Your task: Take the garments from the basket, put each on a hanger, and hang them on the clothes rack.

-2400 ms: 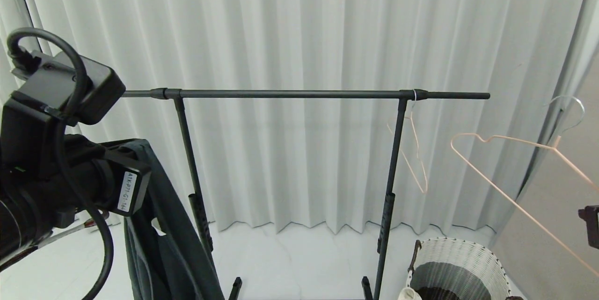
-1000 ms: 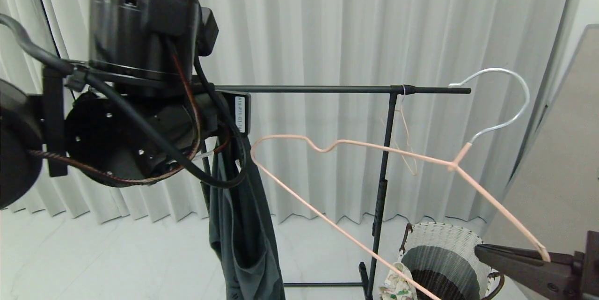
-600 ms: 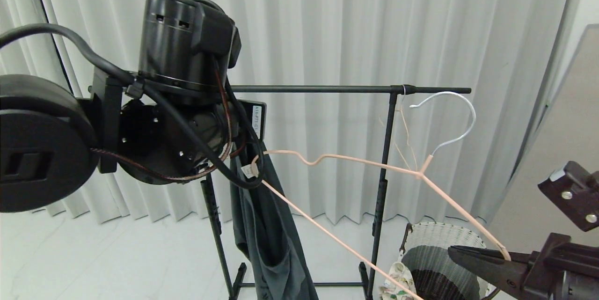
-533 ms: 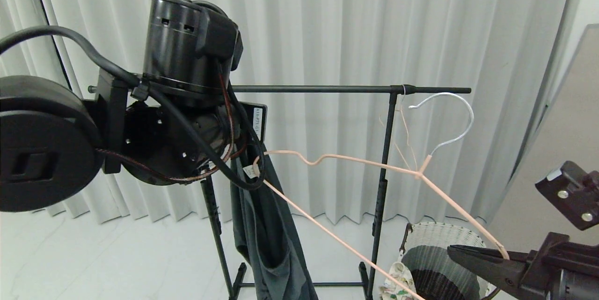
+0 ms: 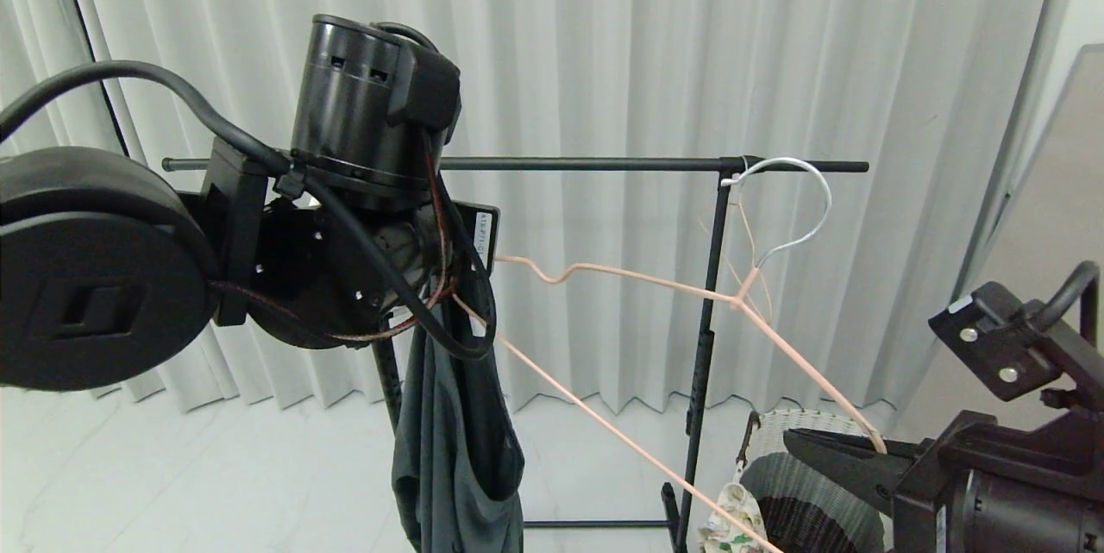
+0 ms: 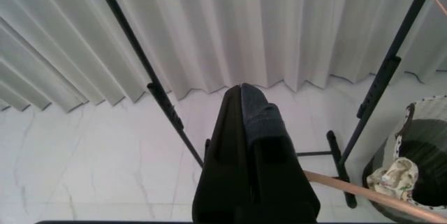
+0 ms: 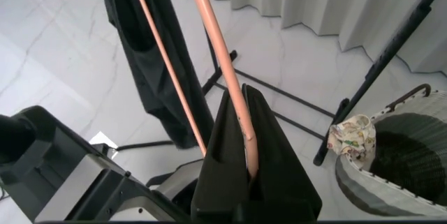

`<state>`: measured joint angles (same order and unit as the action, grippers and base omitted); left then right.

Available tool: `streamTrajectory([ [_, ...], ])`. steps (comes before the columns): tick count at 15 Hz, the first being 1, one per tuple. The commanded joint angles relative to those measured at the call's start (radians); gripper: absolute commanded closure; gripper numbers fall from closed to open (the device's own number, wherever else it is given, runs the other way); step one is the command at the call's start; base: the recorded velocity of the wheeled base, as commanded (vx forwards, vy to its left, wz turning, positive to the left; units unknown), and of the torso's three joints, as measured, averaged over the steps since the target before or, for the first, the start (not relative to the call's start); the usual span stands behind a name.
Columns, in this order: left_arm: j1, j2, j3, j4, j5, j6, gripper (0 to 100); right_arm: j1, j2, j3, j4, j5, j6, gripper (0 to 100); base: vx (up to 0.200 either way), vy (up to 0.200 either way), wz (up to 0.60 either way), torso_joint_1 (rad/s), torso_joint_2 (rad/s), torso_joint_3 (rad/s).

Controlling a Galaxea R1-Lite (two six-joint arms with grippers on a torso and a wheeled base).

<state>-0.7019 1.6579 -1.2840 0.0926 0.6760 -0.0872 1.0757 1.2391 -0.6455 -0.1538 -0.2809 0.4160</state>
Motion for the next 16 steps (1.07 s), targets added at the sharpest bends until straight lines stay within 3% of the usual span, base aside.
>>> streamTrajectory([
  [1,-0.004,-0.001,0.000,-0.001,0.001,0.000,100,0.000,0.033,-0.002,-0.007,0.000,0.000,100,0.000,0.000,0.00,0.000,0.00,0.000],
  [6,-0.021,-0.004,0.003,-0.001,0.001,0.000,100,-0.014,0.161,-0.002,-0.155,-0.029,0.000,100,0.000,0.000,0.00,0.000,0.00,0.000],
  [16,-0.163,-0.010,0.003,-0.001,-0.001,0.001,100,0.021,0.269,-0.043,-0.165,0.017,-0.028,100,0.000,0.000,0.00,0.000,0.00,0.000],
])
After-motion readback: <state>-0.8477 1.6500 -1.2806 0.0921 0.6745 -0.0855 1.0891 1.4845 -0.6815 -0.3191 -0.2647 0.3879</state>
